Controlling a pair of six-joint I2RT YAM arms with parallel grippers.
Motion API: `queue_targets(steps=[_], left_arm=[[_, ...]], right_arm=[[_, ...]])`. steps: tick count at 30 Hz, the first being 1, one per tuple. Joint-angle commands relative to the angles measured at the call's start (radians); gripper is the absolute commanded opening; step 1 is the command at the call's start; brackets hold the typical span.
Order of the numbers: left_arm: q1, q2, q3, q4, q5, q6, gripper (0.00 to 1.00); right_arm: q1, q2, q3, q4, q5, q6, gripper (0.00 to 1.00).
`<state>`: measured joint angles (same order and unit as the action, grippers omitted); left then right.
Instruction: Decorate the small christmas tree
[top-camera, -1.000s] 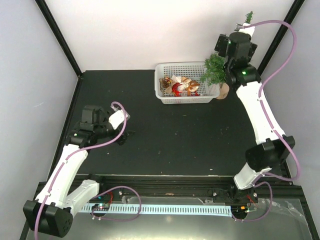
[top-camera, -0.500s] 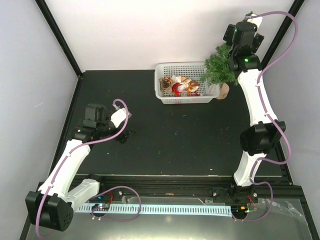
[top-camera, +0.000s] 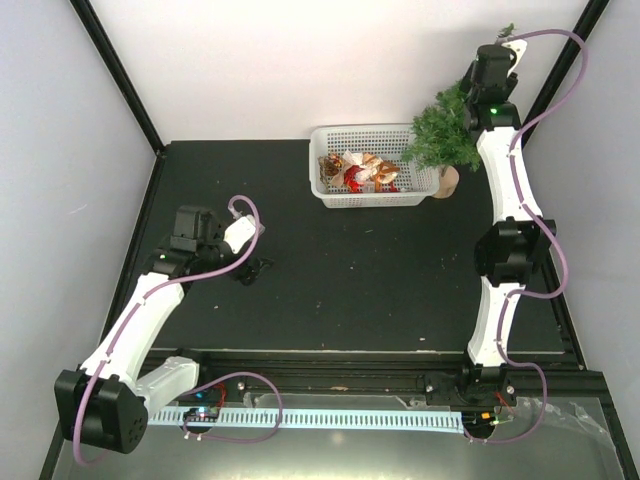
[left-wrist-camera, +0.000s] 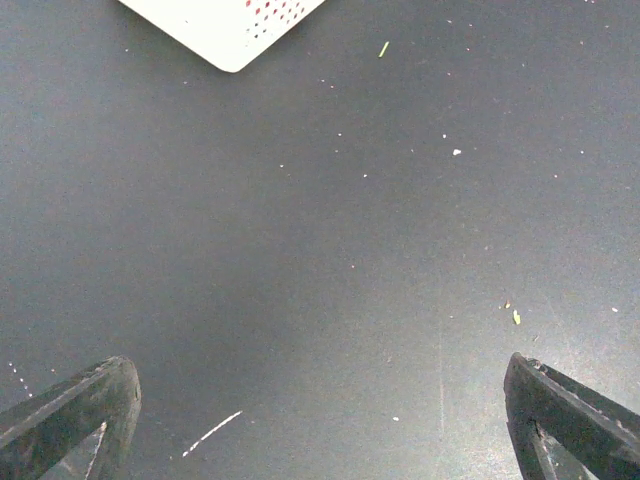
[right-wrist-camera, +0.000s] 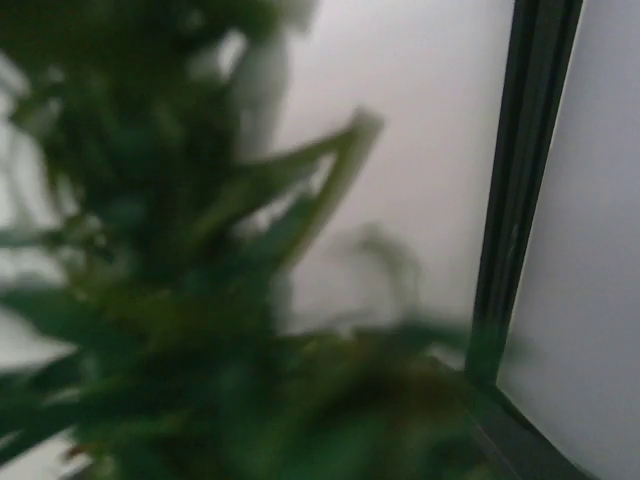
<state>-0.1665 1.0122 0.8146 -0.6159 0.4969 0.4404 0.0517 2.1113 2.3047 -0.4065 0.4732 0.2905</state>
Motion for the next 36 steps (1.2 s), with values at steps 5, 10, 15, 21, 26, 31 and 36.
queue_targets(steps=[5, 10, 15, 21, 26, 31, 36], left_arm=[[0.005, 0.002, -0.002, 0.026, 0.001, -0.021, 0.99], [0.005, -0.027, -0.011, 0.033, 0.001, -0.028, 0.99], [0.005, -0.043, -0.020, 0.040, -0.011, -0.039, 0.99], [0.005, -0.068, -0.039, 0.064, -0.036, -0.043, 0.99], [0.005, -0.087, -0.043, 0.069, -0.044, -0.045, 0.99], [0.005, -0.093, -0.040, 0.079, -0.072, -0.055, 0.99], [0.007, -0.094, -0.041, 0.082, -0.086, -0.058, 0.99]], right_arm=[[-0.018, -0.066, -0.002, -0.001, 0.018, 0.018, 0.03], [-0.018, -0.180, -0.088, -0.018, 0.043, 0.010, 0.01], [-0.016, -0.361, -0.252, -0.020, 0.077, 0.016, 0.01], [0.016, -0.594, -0.447, -0.076, 0.032, 0.052, 0.01], [0.164, -0.768, -0.620, -0.109, -0.003, 0.059, 0.01], [0.308, -0.873, -0.757, -0.121, -0.040, 0.082, 0.01], [0.454, -0.893, -0.787, -0.100, -0.043, 0.082, 0.01]])
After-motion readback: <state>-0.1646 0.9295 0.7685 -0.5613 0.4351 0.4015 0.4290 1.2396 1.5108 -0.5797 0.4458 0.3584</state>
